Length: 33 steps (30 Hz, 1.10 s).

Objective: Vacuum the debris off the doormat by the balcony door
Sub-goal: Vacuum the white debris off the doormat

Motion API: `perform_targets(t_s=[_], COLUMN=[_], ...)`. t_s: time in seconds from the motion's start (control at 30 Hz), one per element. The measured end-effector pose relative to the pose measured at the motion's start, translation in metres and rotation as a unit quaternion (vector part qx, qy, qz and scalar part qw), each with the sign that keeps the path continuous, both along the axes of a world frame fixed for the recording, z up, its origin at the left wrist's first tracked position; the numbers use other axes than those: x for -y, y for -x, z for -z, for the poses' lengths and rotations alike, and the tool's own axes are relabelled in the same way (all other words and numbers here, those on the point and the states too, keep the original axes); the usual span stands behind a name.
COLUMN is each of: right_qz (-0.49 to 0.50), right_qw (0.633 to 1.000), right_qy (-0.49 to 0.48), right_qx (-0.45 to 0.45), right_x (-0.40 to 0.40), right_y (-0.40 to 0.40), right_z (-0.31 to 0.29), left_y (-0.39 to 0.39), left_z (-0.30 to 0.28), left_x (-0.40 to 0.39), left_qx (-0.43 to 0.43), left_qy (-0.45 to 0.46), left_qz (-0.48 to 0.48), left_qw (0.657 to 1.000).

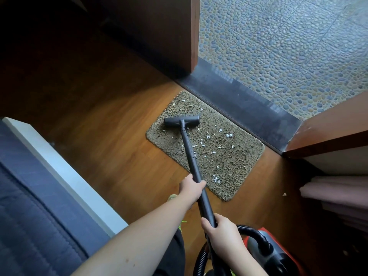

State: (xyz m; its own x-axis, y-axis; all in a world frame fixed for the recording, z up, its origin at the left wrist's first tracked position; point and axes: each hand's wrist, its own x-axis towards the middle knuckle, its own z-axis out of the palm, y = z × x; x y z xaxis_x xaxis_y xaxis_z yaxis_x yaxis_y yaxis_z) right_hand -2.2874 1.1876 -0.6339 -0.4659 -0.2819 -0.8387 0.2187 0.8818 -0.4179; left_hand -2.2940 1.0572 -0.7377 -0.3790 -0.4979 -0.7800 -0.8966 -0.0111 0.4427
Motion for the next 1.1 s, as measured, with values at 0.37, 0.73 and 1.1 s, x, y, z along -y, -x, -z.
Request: perform_targets(t_s=[0.37, 0.73, 1.1], right_qz=[0.012, -0.009, -0.01], right_qw=[1.0, 1.0, 0.999], right_qy=[-0.008, -0.015, -0.031], right_qx=[0.015, -0.011, -0.017], right_x=[-0.019, -0.012, 0.009], right_y=[-0.017, -0.016, 0.0], right_z=[0.0, 0.003, 0.012], left_y=[-0.019, -0.013, 0.006], left_z=[0.0, -0.003, 0.005], left_x=[-0.021, -0.013, 0.007], left_qx=[0.003, 0.01, -0.002], left_qy=[-0.006, -0.01, -0.014], left_qz=[-0.02, -0.01, -0.02], left_qw=[1.0, 1.0, 1.0])
